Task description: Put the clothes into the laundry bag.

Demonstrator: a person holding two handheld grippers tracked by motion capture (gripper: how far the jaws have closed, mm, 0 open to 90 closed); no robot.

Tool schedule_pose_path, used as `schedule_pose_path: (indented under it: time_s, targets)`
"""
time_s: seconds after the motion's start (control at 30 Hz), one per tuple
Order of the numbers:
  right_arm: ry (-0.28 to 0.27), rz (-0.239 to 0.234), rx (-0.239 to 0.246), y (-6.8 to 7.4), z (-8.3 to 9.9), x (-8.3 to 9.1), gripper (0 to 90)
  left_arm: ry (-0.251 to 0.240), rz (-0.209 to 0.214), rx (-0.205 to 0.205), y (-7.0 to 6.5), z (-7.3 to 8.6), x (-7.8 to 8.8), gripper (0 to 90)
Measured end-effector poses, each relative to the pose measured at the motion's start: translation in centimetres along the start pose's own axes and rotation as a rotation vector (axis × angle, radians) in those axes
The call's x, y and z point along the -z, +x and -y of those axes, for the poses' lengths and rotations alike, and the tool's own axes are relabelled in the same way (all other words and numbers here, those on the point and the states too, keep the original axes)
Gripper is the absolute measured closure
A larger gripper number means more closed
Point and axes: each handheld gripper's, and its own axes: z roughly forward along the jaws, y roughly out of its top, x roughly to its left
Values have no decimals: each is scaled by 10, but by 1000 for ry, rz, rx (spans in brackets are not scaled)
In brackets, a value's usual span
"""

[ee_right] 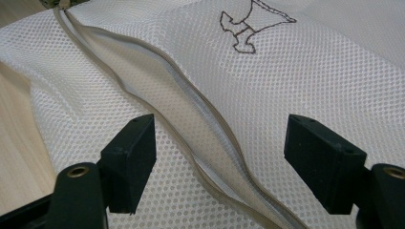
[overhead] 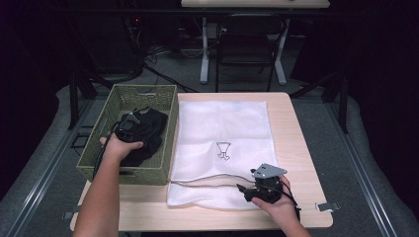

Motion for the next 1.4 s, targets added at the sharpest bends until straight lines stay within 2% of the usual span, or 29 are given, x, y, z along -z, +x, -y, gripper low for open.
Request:
schedule_pose_path:
  time_s: [0.17,0.23,0.47,0.53,0.63,0.77,0.8,0.83,0.93,1.13,1.4]
  targets:
    - [-1,-1,0,0,0,0,263,-1,-1,-1,-1,0,0,158]
    - [0,-1,0,0,0,0,263,-4,7,-3,-1,1,1,184]
    - [-1,-3,1,0,0,0,263,-10,-8,-26,-3,1,4,265]
    - [-1,-4,3,0,0,0,263,-11,-12,-37,-5,1,6,387]
    - [0,-4,4,0,0,0,263,-17,-2,-40,-5,1,8,505]
    - [0,-4,4,0,0,0,263,-25,6,-30,-3,1,9,566]
    - [0,-3,5,0,0,0,263,-30,2,-21,-1,2,11,615]
    - [0,-3,5,0,0,0,263,-32,8,-22,0,2,11,661]
    - [0,-1,4,0,0,0,263,-26,4,-38,-1,2,12,714]
    - [-1,-2,3,-1,0,0,262,-27,7,-46,-1,1,12,754]
    - [-1,0,0,-1,0,1,263,-40,27,-38,2,2,17,767]
